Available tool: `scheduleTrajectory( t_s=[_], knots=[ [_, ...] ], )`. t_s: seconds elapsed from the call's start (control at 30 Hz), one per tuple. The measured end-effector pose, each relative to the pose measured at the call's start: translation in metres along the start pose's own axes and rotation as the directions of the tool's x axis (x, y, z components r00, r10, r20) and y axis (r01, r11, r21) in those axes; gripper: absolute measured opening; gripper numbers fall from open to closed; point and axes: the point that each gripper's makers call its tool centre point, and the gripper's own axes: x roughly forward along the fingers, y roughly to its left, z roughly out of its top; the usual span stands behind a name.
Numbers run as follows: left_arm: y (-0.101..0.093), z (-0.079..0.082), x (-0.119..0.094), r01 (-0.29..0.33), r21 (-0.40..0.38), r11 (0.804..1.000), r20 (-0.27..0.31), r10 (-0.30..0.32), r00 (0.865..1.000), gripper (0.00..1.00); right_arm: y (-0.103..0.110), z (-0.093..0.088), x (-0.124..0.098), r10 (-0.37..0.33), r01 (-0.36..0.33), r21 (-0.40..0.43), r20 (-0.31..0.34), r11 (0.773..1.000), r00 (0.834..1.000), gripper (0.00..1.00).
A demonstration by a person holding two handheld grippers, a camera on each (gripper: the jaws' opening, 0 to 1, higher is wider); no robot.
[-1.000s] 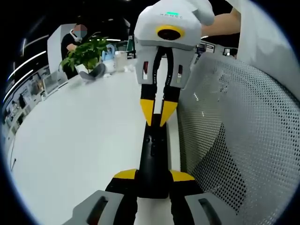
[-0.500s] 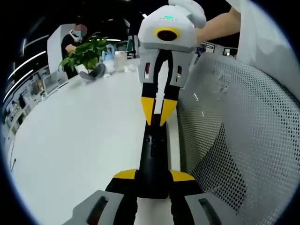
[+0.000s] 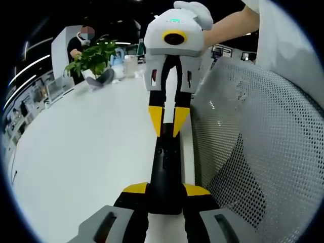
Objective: Press the specified remote control buttons in sequence, fully releasing each button before pressing the next.
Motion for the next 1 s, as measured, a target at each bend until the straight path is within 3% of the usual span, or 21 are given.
scheduleTrajectory(
  t_s=[0.13, 0.3, 0.8, 1.0],
  knots=[
    [0.0003, 0.0000, 0.0003, -0.002, -0.002, 1.000, -0.001, 0.002, 1.000, 0.24, 0.0000, -0.0006, -0.0005, 0.009, -0.010, 0.031, 0.020, 0.999, 1.000, 0.07],
    [0.0004, 0.0000, 0.0004, -0.002, -0.005, 1.000, -0.001, 0.001, 1.000, 0.24, 0.0009, -0.0004, -0.0001, 0.015, -0.014, -0.006, 0.010, 1.000, 1.000, 0.07],
    [-0.0001, 0.0003, 0.0008, -0.002, -0.005, 1.000, -0.002, 0.002, 1.000, 0.24, 0.0030, 0.0004, 0.0002, 0.005, -0.005, -0.008, 0.009, 1.000, 1.000, 0.07],
    [-0.0001, 0.0004, 0.0008, -0.002, -0.003, 1.000, -0.002, 0.002, 1.000, 0.24, 0.0033, 0.0013, 0.0017, 0.016, -0.017, -0.038, -0.026, 0.999, 1.000, 0.07]
  ],
)
